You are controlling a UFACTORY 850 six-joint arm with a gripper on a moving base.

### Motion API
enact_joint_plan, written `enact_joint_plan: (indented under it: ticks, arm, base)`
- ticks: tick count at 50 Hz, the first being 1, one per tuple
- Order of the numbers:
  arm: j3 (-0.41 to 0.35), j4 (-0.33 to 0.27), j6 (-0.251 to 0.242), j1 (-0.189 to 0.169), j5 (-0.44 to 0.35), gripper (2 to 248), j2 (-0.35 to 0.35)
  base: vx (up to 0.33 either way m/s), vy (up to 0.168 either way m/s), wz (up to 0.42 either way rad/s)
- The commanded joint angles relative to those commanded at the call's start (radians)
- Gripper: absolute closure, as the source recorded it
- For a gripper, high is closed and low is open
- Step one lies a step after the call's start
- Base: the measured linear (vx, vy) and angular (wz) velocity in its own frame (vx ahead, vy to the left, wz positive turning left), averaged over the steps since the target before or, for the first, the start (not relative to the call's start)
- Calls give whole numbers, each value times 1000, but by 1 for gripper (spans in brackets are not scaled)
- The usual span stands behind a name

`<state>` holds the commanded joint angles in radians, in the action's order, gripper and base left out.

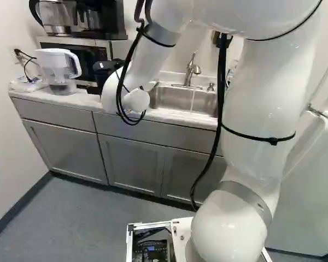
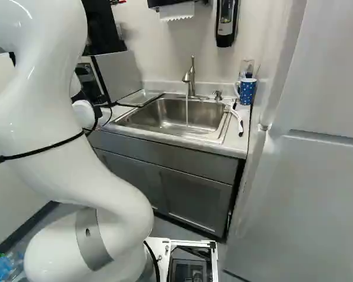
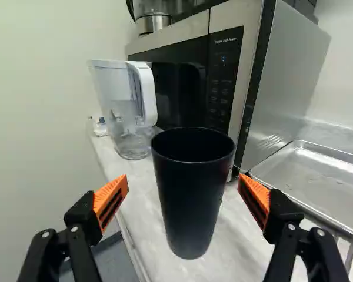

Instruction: Rinse the cup and place it in the tray

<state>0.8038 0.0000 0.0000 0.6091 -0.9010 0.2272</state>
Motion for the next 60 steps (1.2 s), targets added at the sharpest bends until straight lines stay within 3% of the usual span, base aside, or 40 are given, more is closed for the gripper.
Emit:
enact_joint_plan:
  ticks: [11, 12, 16, 17, 22, 23, 27, 28, 42, 60]
  arm:
    - [-1, 0, 0, 0, 0, 3, 3]
    - [-1, 0, 0, 0, 0, 31, 3]
    - [-1, 0, 0, 0, 0, 31, 3]
    - [-1, 0, 0, 0, 0, 70, 3]
    - [-1, 0, 0, 0, 0, 70, 3]
    - [-1, 0, 0, 0, 0, 108, 3]
    - [-1, 0, 0, 0, 0, 108, 3]
    - [-1, 0, 0, 0, 0, 129, 3]
    - [-3, 0, 0, -5, 0, 129, -16]
    - [-53, 0, 0, -40, 0, 129, -98]
  base:
    - [0, 0, 0]
    - [0, 0, 0]
    - [0, 0, 0]
    - [0, 0, 0]
    - [0, 0, 0]
    - [0, 0, 0]
    - [0, 0, 0]
    - [0, 0, 0]
    - [0, 0, 0]
    - [0, 0, 0]
